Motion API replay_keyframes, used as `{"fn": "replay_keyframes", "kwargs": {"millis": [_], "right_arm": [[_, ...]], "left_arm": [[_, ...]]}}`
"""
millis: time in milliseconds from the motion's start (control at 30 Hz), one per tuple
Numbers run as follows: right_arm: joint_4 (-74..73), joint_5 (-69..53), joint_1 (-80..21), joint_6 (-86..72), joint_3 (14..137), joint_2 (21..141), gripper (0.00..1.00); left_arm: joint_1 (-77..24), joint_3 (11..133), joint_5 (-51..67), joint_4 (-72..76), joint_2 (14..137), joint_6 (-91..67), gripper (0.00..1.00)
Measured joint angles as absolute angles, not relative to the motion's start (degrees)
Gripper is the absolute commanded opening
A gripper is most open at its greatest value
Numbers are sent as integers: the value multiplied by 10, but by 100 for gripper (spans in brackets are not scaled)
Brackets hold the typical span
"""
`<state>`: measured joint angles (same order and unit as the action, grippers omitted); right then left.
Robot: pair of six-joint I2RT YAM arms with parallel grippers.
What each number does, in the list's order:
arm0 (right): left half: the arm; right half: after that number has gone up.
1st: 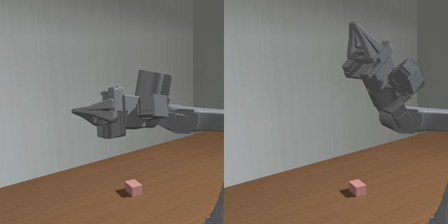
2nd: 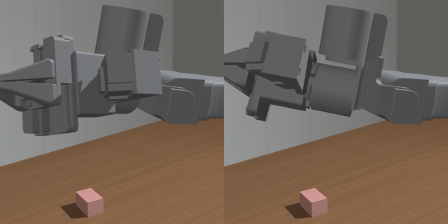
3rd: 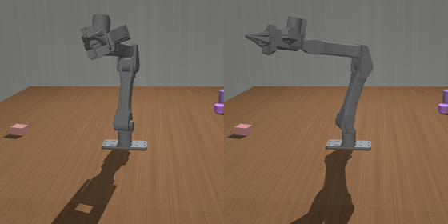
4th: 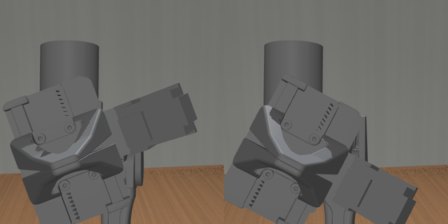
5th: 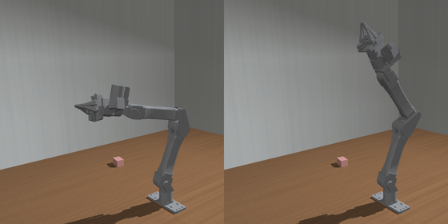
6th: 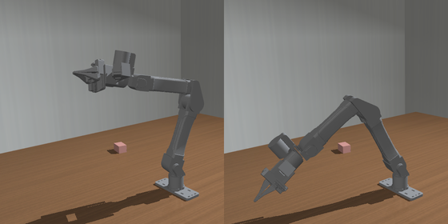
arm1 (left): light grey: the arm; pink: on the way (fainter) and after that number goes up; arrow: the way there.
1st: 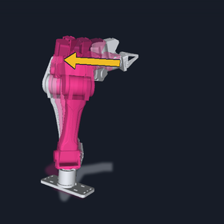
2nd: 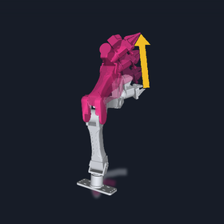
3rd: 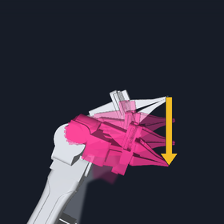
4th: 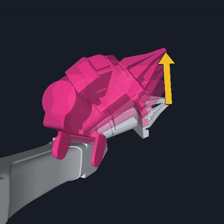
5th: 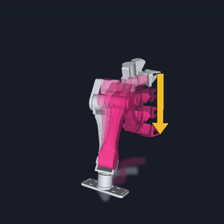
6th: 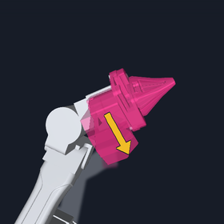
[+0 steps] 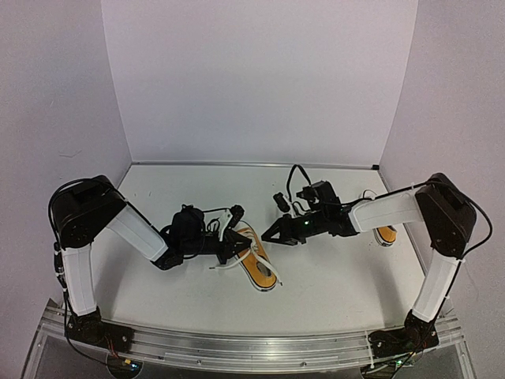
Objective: Tie the shoes
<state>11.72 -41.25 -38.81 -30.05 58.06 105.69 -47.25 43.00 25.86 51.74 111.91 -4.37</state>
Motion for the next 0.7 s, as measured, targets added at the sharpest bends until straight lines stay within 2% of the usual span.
{"fn": "replay_keyframes", "kwargs": {"millis": [267, 700], "right_arm": [[120, -417, -402, -297, 582, 1078, 14], [120, -419, -407, -290, 592, 1086, 18]], "left_arm": [[-472, 431, 266, 526, 1129, -45, 0], [-471, 439, 276, 526, 1137, -45, 0]]}}
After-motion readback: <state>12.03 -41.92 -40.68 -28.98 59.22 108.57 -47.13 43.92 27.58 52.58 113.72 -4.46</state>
